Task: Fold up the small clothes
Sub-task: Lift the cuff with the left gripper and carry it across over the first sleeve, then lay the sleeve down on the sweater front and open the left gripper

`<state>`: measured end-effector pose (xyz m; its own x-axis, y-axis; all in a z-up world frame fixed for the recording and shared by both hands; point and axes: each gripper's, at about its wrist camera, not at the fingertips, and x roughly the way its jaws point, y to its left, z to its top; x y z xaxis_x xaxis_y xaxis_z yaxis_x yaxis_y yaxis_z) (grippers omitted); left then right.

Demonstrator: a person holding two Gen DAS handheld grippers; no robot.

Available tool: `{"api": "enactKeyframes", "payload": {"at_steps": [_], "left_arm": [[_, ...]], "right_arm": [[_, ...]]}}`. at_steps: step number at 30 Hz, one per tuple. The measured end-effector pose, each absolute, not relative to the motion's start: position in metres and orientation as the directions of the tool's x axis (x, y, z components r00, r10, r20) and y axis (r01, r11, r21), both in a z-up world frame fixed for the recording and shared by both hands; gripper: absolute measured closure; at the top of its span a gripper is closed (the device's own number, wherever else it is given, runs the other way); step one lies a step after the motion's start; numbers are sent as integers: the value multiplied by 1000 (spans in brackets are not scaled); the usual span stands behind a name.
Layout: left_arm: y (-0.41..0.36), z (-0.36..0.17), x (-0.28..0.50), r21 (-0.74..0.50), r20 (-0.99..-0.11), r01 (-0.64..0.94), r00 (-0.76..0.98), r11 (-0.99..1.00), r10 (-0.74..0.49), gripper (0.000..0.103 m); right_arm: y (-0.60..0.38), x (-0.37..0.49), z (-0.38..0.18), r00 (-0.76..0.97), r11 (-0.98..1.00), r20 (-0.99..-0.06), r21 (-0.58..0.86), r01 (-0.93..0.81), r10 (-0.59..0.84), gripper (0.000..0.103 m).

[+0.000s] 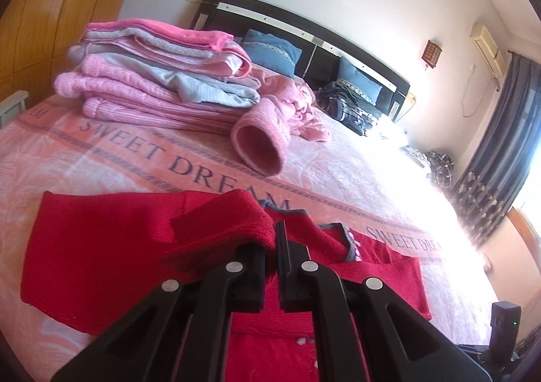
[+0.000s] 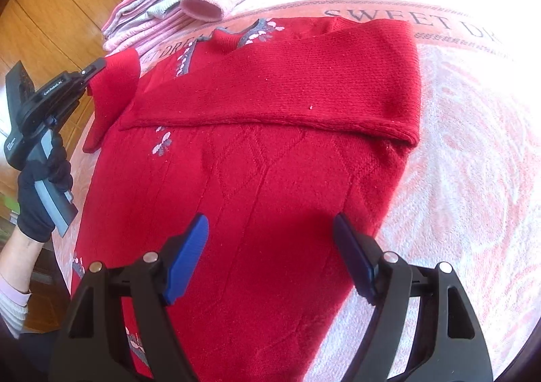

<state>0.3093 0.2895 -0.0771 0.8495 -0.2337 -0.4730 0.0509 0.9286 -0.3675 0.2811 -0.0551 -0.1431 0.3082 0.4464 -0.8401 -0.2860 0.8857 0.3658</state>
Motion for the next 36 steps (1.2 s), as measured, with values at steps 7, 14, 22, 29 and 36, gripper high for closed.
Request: {"api": "enactKeyframes", "payload": {"at_steps": [7, 14, 22, 29, 36], "left_arm": [[222, -87, 315, -374, -478, 146, 816, 916, -325, 99], [178, -105, 323, -393, -506, 215, 761, 894, -405, 98], [163, -159, 345, -450, -660, 205, 578, 869, -479, 95], [163, -138, 309, -422, -678, 368, 479, 829, -558, 65], [242, -109, 256, -291, -667, 356, 590, 888, -455, 60]], "right_arm": [[-71, 276, -144, 314, 885, -835, 374, -278, 452, 27], [-86, 276, -145, 321, 891, -837, 374, -257, 444, 27], [-97, 280, -150, 314, 884, -829, 411, -222, 464, 27], [-104, 291, -131, 353, 886, -812, 421, -197, 464, 27], [-65, 311, -110, 338, 862, -795, 442, -248, 505, 27]]}}
